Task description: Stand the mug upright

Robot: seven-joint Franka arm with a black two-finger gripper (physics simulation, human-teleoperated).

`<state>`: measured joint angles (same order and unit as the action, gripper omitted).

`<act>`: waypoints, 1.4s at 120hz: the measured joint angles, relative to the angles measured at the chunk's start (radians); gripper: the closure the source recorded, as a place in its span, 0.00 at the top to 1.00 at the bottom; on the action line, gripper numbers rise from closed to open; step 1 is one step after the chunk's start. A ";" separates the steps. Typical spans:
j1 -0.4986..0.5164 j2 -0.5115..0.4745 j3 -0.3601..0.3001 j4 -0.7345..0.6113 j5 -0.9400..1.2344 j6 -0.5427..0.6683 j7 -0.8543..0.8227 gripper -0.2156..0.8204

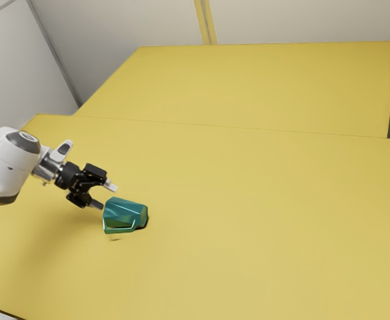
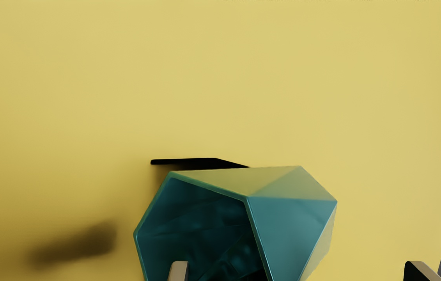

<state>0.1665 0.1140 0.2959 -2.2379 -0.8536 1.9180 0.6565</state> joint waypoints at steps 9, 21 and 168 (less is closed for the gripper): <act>-0.007 0.006 -0.001 -0.001 -0.029 -0.001 0.022 0.79; -0.009 0.015 -0.002 -0.013 -0.050 -0.010 0.048 0.79; -0.010 -0.100 -0.139 0.187 0.385 -0.107 0.034 0.04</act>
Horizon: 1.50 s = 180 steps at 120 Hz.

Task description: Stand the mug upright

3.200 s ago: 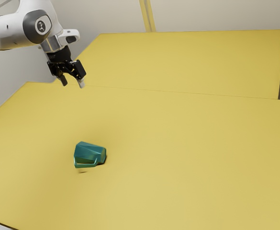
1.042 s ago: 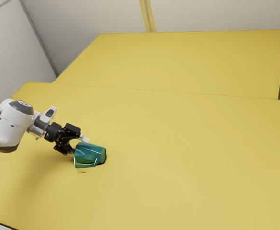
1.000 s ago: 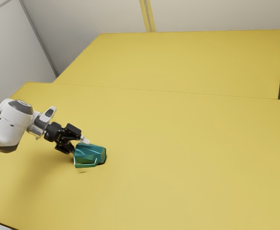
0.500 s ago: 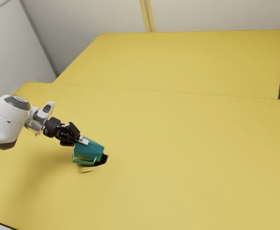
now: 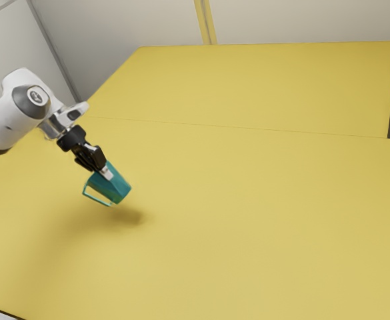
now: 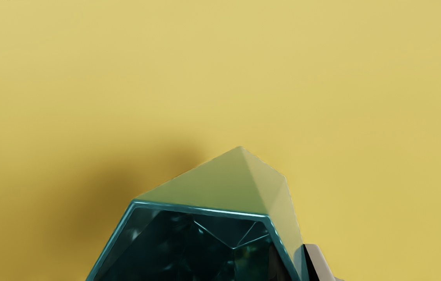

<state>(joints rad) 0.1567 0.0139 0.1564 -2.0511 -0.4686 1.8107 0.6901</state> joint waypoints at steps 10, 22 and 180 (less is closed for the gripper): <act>0.005 0.000 -0.041 0.016 0.109 0.031 -0.041 0.04; 0.008 0.001 -0.092 0.042 0.230 0.066 -0.094 0.04; -0.098 0.138 -0.198 -0.033 0.476 0.366 -0.505 0.16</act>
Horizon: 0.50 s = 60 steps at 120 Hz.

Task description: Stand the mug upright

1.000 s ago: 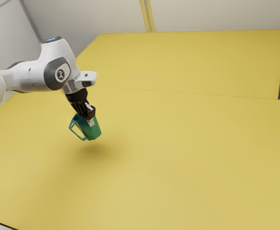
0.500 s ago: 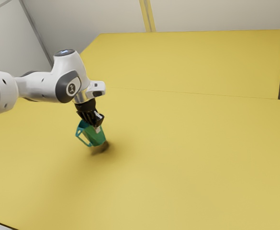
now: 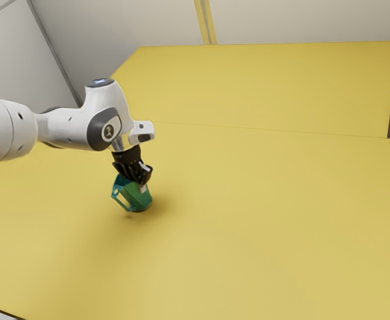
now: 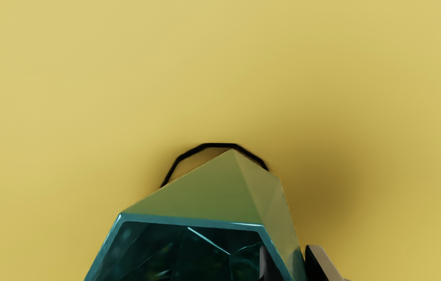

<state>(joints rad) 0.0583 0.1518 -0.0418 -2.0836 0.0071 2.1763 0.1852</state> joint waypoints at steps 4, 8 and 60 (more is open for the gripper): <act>0.001 0.000 0.000 0.000 -0.002 0.000 -0.002 0.23; 0.001 -0.001 0.000 0.000 -0.004 0.001 -0.003 0.31; 0.011 -0.099 0.013 0.163 -0.029 -0.173 -0.008 0.73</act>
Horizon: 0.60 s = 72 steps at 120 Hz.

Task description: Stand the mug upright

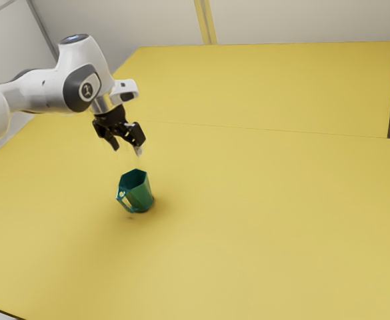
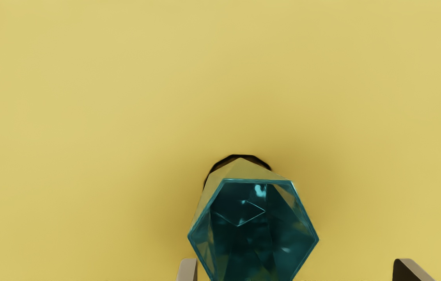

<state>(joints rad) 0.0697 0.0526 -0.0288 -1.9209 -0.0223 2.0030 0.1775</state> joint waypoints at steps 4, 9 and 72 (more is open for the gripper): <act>0.002 0.002 0.001 0.032 -0.001 -0.029 0.000 0.74; 0.005 0.003 0.001 0.073 0.000 -0.059 0.000 0.75; 0.002 -0.001 0.002 0.311 0.005 -0.347 0.023 0.79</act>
<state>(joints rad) 0.0721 0.0512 -0.0263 -1.6097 -0.0173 1.6560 0.2001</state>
